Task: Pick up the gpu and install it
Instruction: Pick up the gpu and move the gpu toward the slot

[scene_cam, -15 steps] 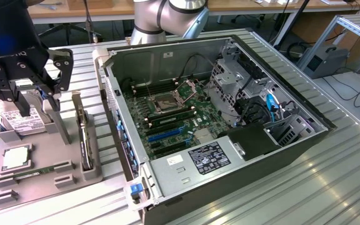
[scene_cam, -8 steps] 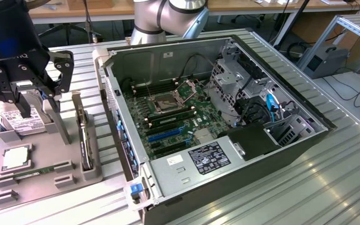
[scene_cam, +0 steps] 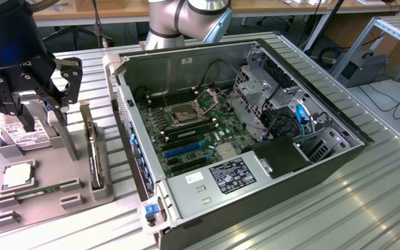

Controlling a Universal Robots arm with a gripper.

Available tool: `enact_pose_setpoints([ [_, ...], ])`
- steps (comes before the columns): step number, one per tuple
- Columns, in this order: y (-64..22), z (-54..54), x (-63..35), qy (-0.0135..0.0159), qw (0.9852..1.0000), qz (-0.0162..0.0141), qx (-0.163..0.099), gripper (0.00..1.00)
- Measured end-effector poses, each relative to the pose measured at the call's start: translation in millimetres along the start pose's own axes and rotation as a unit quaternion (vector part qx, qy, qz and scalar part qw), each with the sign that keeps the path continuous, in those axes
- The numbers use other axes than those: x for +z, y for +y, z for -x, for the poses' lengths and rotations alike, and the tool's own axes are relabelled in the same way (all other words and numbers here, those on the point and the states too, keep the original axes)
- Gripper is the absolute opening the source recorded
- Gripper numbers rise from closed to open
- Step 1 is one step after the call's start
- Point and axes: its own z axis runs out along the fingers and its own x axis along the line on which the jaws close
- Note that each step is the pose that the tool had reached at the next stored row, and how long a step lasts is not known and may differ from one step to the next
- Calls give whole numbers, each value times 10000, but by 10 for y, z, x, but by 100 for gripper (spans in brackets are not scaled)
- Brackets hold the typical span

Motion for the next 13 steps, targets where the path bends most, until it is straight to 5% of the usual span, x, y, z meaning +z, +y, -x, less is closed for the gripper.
enact_pose_setpoints([
  [13,0,-1,39,0,10000,0,0,48],
])
